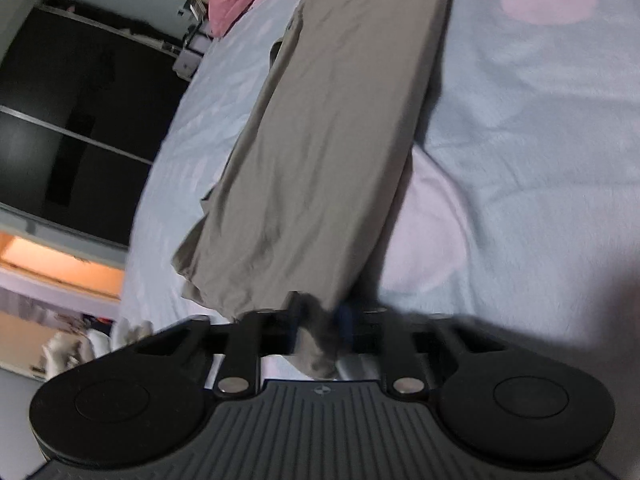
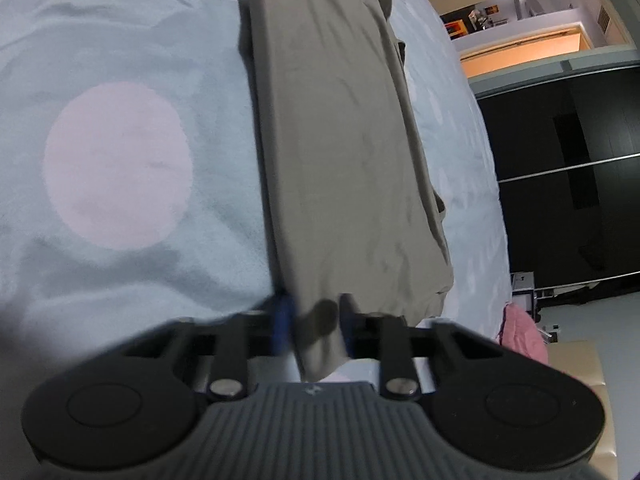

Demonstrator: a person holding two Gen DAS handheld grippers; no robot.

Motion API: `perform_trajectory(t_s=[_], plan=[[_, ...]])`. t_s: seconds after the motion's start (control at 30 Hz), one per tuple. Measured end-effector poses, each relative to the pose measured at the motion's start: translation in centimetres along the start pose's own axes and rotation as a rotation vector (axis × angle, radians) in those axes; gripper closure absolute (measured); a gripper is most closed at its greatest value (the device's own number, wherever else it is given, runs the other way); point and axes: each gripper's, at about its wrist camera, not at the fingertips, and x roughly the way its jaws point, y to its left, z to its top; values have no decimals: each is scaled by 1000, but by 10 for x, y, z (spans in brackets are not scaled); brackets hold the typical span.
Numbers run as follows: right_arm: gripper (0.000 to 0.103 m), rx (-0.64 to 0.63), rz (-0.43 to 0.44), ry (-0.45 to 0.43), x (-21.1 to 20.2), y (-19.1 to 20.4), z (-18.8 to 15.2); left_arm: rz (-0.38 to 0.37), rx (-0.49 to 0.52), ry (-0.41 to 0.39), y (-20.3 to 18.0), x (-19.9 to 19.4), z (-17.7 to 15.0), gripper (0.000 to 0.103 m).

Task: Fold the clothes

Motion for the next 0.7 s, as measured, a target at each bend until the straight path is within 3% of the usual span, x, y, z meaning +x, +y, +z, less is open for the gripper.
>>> perform_trajectory(t_s=[0.2,0.4,0.53,0.7], plan=[[100,158,15,0,-12,-38,2,-29,-89,-13,32,-17,4,102],[100,246,94,-15,-49,-72,7,-70,-85,-30,57,-57,3,102],[100,262,168,-31,-81,-82,2,-155,-83,-29,59,-88,-7,102],[100,239,289,-34,-116,-61,0,-298,-113,-19,46,-126,-28,102]])
